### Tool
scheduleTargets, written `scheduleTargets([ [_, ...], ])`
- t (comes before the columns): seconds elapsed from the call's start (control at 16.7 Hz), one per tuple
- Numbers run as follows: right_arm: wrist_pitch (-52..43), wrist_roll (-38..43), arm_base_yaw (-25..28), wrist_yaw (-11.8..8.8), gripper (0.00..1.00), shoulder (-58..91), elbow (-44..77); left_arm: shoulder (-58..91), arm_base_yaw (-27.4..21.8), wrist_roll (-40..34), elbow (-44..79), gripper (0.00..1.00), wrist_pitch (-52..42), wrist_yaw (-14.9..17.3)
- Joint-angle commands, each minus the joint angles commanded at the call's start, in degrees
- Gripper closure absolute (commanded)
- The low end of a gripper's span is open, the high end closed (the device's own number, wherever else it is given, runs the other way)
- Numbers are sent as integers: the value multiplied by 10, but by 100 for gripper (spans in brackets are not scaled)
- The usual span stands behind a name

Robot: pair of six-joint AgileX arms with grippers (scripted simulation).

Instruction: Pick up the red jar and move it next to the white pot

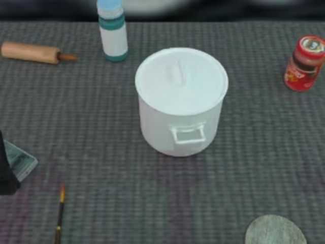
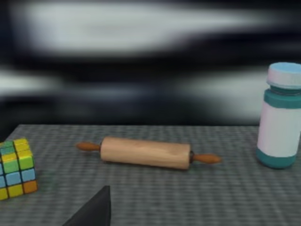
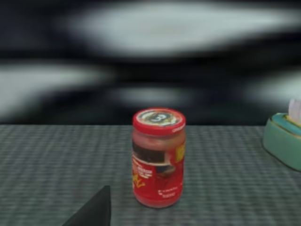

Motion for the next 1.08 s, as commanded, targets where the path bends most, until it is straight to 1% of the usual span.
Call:
scheduleTargets([
  [0.24, -8, -5, -2, 1, 0, 15, 16, 0, 0, 0, 0, 0, 0, 0],
  [0.48, -58, -36, -10, -1, 0, 109, 114, 0, 0, 0, 0, 0, 0, 0],
  [0.78, -176, -109, -19, -16, 0, 327, 332, 0, 0, 0, 0, 0, 0, 0],
  [1.08, -332, -207, -23, -42, 0, 613, 613, 0, 0, 0, 0, 0, 0, 0],
])
